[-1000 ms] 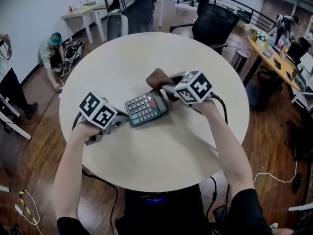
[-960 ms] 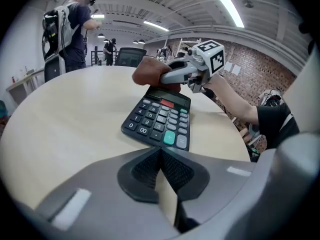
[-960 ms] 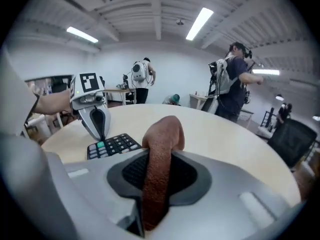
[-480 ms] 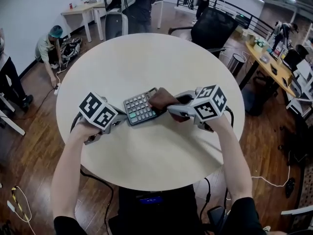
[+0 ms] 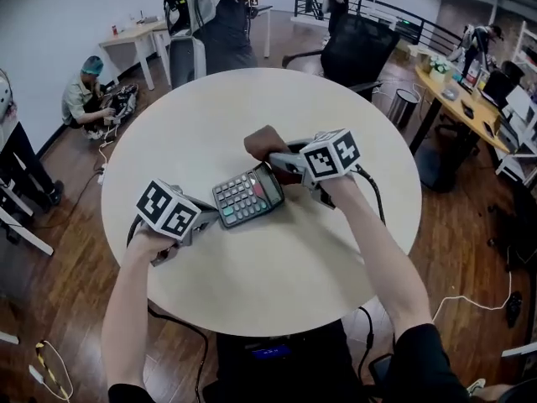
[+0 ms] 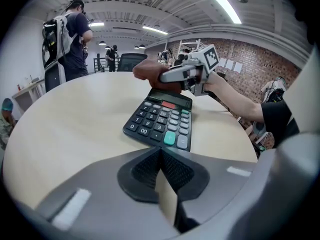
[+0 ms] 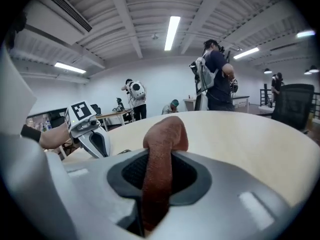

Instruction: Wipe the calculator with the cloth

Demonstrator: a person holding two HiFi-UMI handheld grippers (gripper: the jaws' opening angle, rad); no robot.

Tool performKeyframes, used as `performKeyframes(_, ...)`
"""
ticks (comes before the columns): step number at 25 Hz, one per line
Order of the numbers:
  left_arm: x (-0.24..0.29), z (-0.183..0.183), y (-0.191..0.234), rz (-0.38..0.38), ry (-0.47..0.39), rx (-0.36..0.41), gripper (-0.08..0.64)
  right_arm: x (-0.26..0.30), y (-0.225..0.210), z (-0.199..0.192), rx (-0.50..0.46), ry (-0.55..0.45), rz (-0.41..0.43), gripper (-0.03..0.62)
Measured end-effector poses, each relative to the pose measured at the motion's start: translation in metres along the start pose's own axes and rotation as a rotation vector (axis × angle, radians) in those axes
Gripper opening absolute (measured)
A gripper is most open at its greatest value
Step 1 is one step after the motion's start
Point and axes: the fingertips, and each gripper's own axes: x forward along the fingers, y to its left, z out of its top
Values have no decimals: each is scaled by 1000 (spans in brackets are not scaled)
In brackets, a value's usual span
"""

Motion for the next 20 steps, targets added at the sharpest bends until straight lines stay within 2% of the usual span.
performKeyframes(3, 3, 3, -1, 4, 0, 2, 6, 7, 6, -11, -1, 43, 61, 89)
performKeyframes(7, 2, 6, 0, 18, 2, 12, 6, -22, 25, -24, 29, 42, 105, 89)
performKeyframes(11, 3, 8, 0, 39, -6, 10, 6, -54, 61, -49, 23, 54, 139, 89)
performKeyframes(15, 2, 6, 3, 59, -19, 14, 6, -77, 106, -69, -23, 80, 253, 89)
performKeyframes(17, -1, 6, 5, 48, -39, 1, 6, -80, 97, -59, -25, 45, 218, 89)
performKeyframes(20, -15, 0, 1, -41, -99, -80, 6, -75, 48, -32, -7, -27, 52, 89)
